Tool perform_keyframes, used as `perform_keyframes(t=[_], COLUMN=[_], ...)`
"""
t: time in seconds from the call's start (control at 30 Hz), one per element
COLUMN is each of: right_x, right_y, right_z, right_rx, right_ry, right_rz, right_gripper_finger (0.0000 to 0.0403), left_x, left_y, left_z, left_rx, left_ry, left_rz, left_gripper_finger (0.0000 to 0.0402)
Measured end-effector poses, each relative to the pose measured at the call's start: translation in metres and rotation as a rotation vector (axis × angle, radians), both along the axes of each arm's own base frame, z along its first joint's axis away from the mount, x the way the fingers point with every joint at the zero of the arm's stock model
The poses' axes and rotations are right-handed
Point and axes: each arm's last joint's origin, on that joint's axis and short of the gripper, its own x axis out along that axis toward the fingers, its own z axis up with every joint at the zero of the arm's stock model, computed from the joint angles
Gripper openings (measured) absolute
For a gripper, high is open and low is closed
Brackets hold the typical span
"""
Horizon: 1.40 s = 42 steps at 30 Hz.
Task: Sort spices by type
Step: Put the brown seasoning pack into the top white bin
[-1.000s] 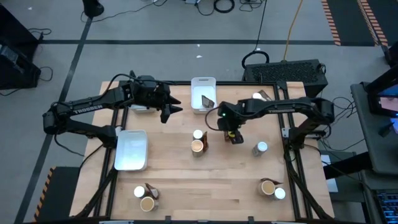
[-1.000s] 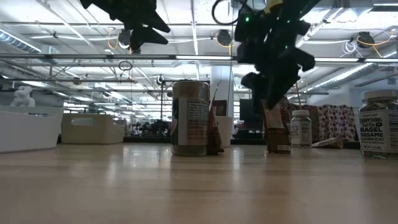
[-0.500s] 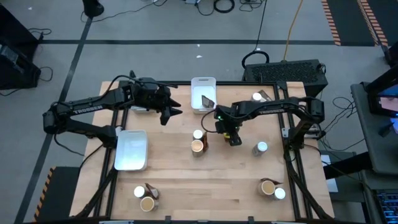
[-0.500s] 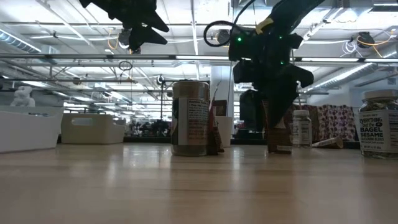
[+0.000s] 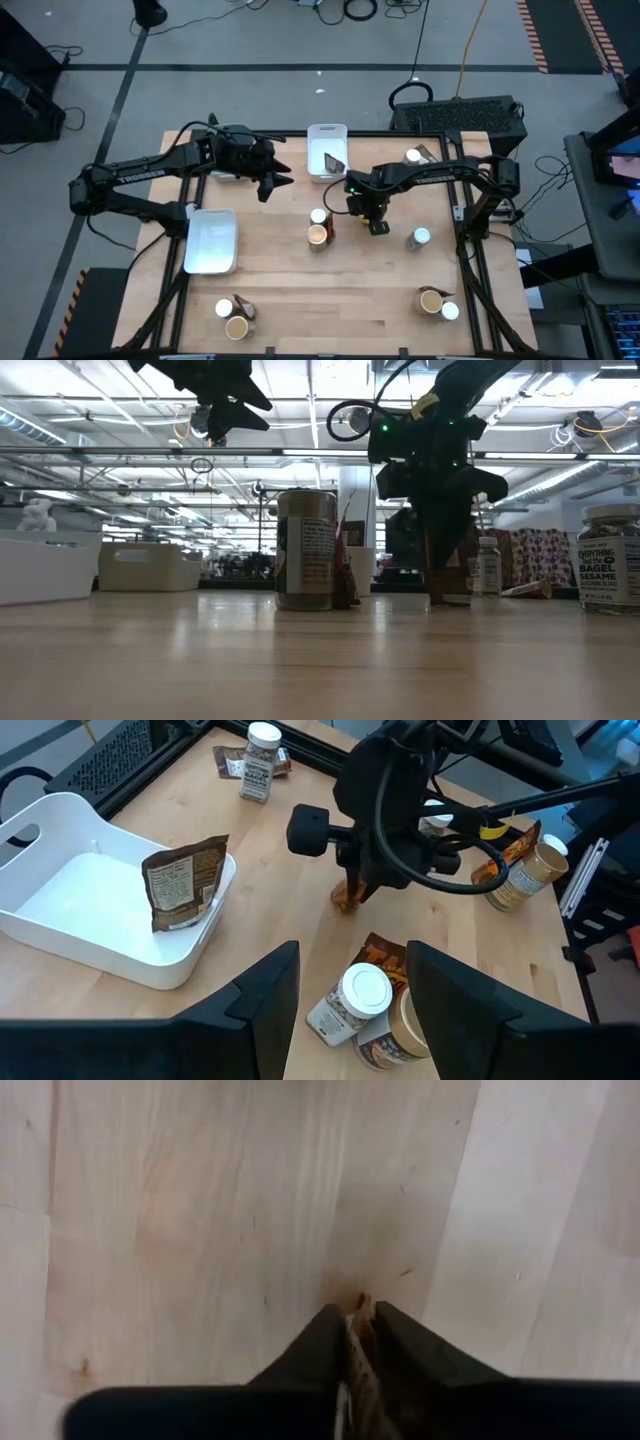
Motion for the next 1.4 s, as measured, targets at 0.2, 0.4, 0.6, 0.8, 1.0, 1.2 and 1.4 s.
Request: perform_keyframes(t=[0.2,0.4,0.6,0.8,1.0,1.2,1.4], right_x=[-0.005,0.001,0.011,0.004,0.007,0.026,0.042], right_y=[0.001,-0.004,-0.030,-0.082,-0.138,-0.183,-0.205], right_z=[0.015,0.060,0.122,0.173,0.175,0.138,0.093], right_rx=[0.030,-0.001,-0.086,-0.151,-0.180,-0.139,-0.094], right_ry=[-0.006,-0.029,-0.158,-0.328,-0.423,-0.455,-0.379], right_rz=[-0.045,-0.108,-0.213,-0.353,-0.539,-0.729,-0.798], right_gripper_finger=[0.0010,0.0005,0.0002,0.0001,0.0000,0.0000,0.0000], left_x=[0.000,0.000,-0.004,-0.022,-0.045,-0.059,-0.062], left_y=[0.000,0.000,-0.001,-0.007,-0.013,-0.017,-0.017], left_z=[0.000,0.000,0.001,0.011,0.026,0.031,0.030], left_rx=[0.000,0.000,-0.004,0.004,0.037,0.039,0.030], left_ry=[0.000,0.000,0.010,0.001,-0.051,-0.045,-0.031], left_rz=[0.000,0.000,0.001,0.009,0.072,0.120,0.140], left_gripper_finger=[0.0189,0.0189,0.0189,0.0189,0.0189,0.0189,0.0189])
